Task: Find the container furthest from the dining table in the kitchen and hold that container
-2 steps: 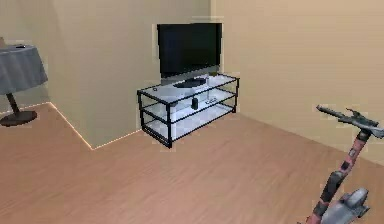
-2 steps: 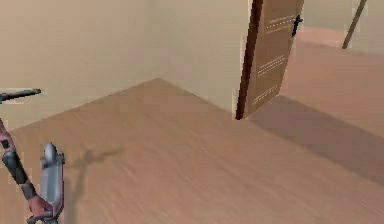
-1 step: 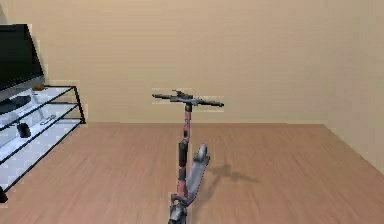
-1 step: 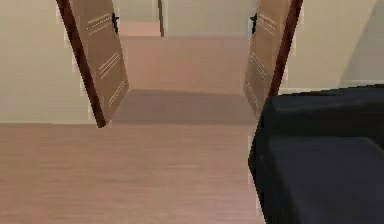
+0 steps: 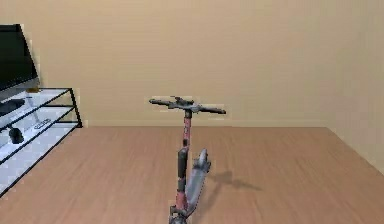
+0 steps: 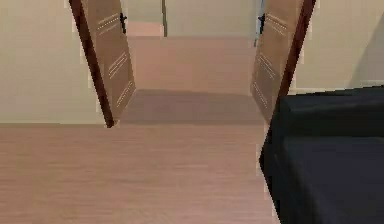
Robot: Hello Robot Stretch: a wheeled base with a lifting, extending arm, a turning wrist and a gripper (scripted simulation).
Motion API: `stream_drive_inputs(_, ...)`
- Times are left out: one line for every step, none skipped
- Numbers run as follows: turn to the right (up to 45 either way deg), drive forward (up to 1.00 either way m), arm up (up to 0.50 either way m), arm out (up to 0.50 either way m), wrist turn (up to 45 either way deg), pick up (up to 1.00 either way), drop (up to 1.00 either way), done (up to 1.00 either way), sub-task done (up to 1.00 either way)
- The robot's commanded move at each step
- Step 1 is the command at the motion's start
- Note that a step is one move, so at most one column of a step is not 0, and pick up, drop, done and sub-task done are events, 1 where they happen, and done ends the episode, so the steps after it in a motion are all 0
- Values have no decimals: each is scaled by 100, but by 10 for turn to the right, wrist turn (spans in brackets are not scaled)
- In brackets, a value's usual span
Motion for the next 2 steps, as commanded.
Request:
stream_drive_inputs(-450, 0, 0, 0, 0, 0, 0, 0, 0)
stream_drive_inputs(-300, 0, 0, 0, 0, 0, 0, 0, 0)
